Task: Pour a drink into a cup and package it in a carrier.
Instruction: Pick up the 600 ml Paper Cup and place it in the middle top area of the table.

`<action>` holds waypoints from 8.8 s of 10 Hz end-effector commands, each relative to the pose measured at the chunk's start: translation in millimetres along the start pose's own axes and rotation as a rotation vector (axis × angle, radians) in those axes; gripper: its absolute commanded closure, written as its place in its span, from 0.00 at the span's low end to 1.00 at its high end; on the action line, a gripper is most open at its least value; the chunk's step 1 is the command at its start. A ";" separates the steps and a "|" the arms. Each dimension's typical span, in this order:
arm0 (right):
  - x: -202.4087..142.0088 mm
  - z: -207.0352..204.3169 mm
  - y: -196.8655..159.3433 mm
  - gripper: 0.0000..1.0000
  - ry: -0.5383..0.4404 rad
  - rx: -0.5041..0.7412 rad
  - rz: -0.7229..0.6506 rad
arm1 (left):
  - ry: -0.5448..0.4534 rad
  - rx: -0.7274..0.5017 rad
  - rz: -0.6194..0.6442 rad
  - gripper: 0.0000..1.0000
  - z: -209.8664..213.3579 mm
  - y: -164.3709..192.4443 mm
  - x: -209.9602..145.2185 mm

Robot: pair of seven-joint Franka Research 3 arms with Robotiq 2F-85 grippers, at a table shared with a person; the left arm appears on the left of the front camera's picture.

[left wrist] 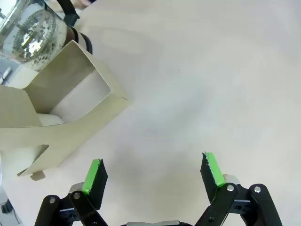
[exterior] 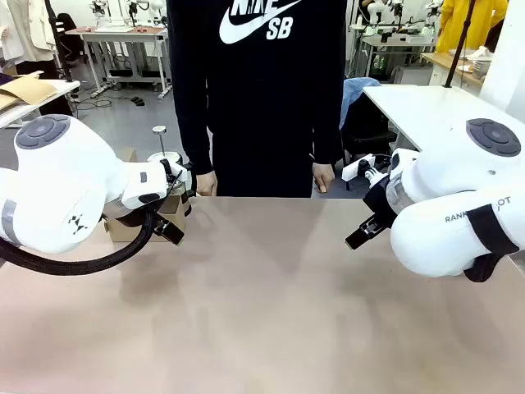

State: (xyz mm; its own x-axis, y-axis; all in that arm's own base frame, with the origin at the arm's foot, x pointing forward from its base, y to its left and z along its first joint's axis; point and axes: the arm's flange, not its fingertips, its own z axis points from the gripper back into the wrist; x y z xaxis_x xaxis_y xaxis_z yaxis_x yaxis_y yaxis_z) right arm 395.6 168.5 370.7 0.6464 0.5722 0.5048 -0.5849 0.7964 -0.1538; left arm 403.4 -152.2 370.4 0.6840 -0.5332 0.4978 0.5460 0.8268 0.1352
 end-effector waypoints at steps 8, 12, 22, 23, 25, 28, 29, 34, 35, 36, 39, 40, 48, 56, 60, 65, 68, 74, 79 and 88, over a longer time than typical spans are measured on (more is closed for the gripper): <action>0.0 0.0 0.0 0.00 0.000 0.000 0.000 | 0.000 0.000 0.000 0.00 0.0 0.0 0.0; 14.6 14.9 -5.5 0.00 -0.009 0.040 -0.014 | 0.000 0.000 0.000 0.00 0.0 0.0 0.0; -34.4 165.4 -271.5 0.00 -0.437 0.528 0.065 | 0.000 0.000 0.000 0.00 0.0 0.0 0.0; -72.6 158.3 -296.9 0.00 -0.539 0.552 0.099 | 0.000 0.000 0.000 0.00 0.0 0.0 0.0; -124.6 138.4 -317.8 0.00 -0.625 0.574 0.127 | 0.000 0.000 0.000 0.00 0.0 0.0 0.0; -128.0 169.0 -304.9 0.00 -0.636 0.505 0.102 | 0.000 0.000 0.000 0.00 0.0 0.0 0.0; -128.0 169.0 -304.9 0.00 -0.636 0.505 0.102 | 0.000 0.000 0.000 0.00 0.0 0.0 0.0; -181.0 112.2 -356.8 0.00 -0.804 0.552 0.188 | 0.000 0.000 0.000 0.00 0.0 0.0 0.0; -197.0 97.5 -363.5 0.00 -0.855 0.577 0.195 | 0.000 0.000 0.000 0.00 0.0 0.0 0.0; -215.1 79.4 -371.6 0.00 -0.904 0.615 0.203 | 0.000 0.000 0.000 0.00 0.0 0.0 0.0; -248.1 19.4 -372.1 0.00 -0.920 0.624 0.201 | 0.000 0.000 0.000 0.00 0.0 0.0 0.0; -252.6 6.3 -366.3 0.00 -0.935 0.623 0.197 | 0.000 0.000 0.000 0.00 0.0 0.0 0.0; -262.1 -26.4 -347.7 0.00 -0.913 0.690 0.173 | 0.000 0.000 0.000 0.00 0.0 0.0 0.0; -253.0 -46.5 -306.8 0.00 -1.024 0.805 0.147 | 0.000 0.000 0.000 0.00 0.0 0.0 0.0; -241.3 -54.3 -293.8 0.00 -1.043 0.771 0.122 | 0.000 0.000 0.000 0.00 0.0 0.0 0.0; -228.8 -70.9 -281.0 0.00 -0.997 0.808 0.113 | 0.000 0.000 0.000 0.00 0.0 0.0 0.0; -216.1 -86.0 -273.6 0.00 -0.981 0.819 0.113 | 0.000 0.000 0.000 0.00 0.0 0.0 0.0; -200.5 -104.4 -264.2 0.00 -0.985 0.868 0.112 | 0.000 0.000 0.000 0.00 0.0 0.0 0.0; -205.2 -102.6 -260.0 0.20 -0.975 0.878 0.129 | 0.000 0.000 0.000 0.00 0.0 0.0 0.0; -62.8 10.3 -155.2 0.20 -1.137 0.549 -0.023 | 0.000 0.000 0.000 0.00 0.0 0.0 0.0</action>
State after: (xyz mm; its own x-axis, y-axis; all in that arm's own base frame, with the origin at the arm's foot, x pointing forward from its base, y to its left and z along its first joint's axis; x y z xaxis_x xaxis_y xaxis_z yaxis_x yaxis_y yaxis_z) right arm 429.1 -23.9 360.3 0.0292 -0.1760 0.9840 -0.9029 0.4177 0.1015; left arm 403.2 -153.4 370.3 0.6827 -0.5356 0.4970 0.5474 0.8255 0.1376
